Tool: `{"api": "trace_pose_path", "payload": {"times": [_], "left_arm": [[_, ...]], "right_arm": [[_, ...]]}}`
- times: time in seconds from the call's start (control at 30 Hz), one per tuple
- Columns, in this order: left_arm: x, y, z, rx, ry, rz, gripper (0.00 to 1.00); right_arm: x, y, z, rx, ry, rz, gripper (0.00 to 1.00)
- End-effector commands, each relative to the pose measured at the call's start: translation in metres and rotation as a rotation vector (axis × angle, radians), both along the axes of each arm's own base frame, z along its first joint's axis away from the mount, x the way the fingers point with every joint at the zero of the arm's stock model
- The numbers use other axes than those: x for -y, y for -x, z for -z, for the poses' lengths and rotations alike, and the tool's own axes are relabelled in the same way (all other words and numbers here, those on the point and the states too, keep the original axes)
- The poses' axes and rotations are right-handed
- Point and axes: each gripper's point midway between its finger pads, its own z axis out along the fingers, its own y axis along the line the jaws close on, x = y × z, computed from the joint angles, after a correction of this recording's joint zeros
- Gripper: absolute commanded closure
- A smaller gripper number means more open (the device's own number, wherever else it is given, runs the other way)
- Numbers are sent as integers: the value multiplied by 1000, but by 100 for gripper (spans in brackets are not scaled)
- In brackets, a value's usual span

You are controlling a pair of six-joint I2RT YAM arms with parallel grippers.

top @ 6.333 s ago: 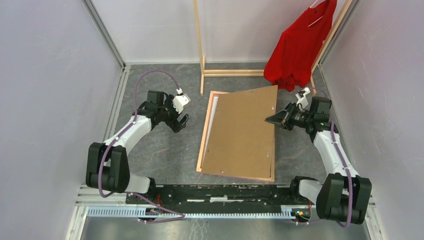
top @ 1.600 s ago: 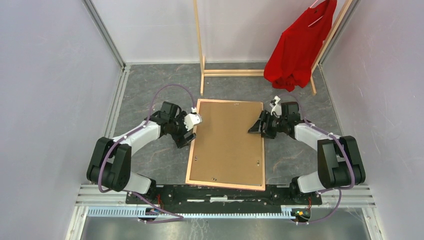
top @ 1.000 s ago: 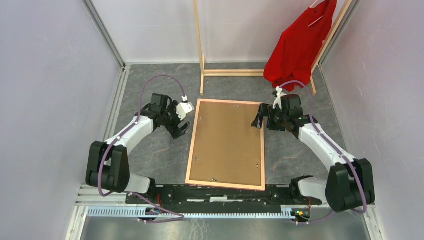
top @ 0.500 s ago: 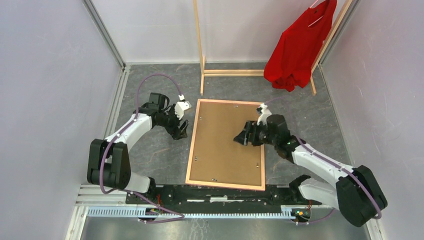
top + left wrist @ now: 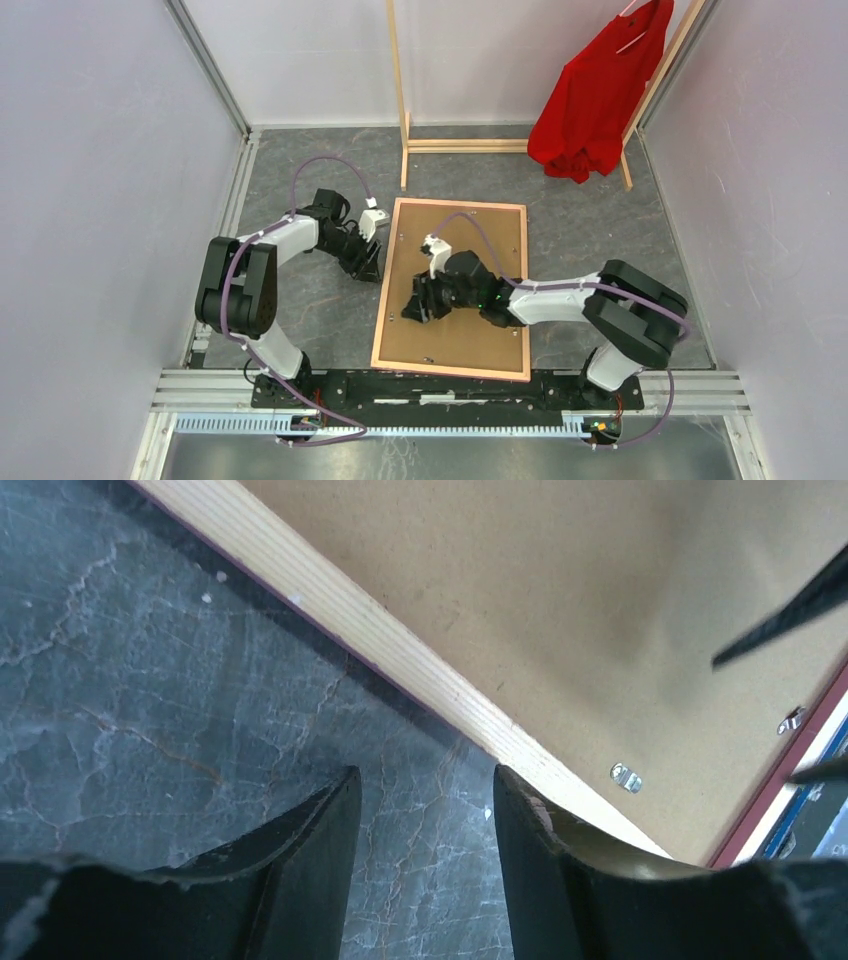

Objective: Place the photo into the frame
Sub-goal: Install the photo frame at the center of the board.

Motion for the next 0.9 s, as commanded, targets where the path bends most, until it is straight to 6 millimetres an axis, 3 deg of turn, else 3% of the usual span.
{"api": "trace_pose_path", "payload": {"times": [0.0,0.23,0.57,0.87], "left_arm": [[13,-8,-13,-13,59,-7,43],[19,-3,-16,-23,96,12,48],[19,-3,-5,-34,59,24,58],[18,-5,-4,1,29,26,60]], "right_arm": [[-38,-6,-26,91,-95,-59,42],[-55,4,-15,57,-93,-112,43],[-61,24,2,30,-60,-159,46],[-65,23,9,27,-44,-151,49]]}}
